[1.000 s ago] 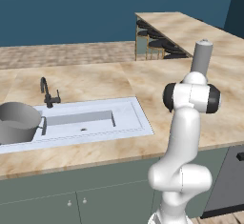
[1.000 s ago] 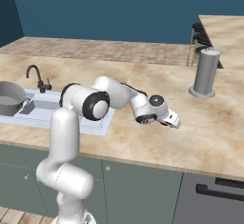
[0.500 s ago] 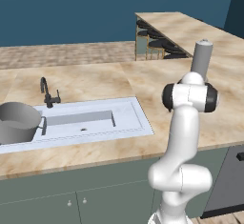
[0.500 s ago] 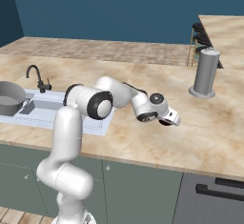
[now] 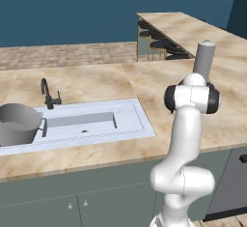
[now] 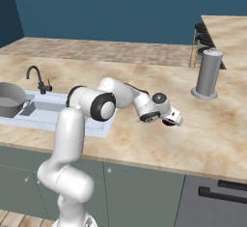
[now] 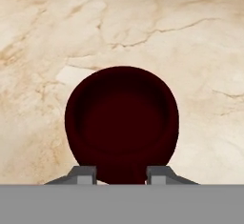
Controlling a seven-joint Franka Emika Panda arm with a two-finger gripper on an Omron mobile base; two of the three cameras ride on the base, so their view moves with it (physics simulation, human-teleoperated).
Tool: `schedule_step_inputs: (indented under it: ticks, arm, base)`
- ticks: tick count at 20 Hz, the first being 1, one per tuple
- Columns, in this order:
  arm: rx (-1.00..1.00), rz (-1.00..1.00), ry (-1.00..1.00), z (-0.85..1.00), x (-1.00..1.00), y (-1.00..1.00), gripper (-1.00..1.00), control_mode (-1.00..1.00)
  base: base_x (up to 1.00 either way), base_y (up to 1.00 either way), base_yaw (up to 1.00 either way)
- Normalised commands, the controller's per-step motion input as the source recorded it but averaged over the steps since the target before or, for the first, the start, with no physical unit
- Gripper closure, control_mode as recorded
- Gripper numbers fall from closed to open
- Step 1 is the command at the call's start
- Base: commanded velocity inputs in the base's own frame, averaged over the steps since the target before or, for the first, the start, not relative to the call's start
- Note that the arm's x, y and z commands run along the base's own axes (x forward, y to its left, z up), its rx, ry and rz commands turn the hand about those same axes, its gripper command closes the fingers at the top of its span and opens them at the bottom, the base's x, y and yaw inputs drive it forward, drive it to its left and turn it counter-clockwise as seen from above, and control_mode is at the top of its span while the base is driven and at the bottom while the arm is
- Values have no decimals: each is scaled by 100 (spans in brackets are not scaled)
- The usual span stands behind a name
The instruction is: Place the pot in the left basin and the mug in the right basin of the sink.
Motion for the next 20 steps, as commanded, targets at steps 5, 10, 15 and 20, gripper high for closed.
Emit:
schedule_step_inputs:
  ticks: [5,10,15,20]
  arm:
    - [2,0,0,0,0,0,100,-100]
    - [2,0,0,0,0,0,100,-100]
    - [2,0,-4,13,-5,8,100,-100]
    - [0,0,-7,25,-18,46,100,-100]
  base:
    - [0,0,0]
    - [0,0,0]
    - [0,0,0]
    - [0,0,0]
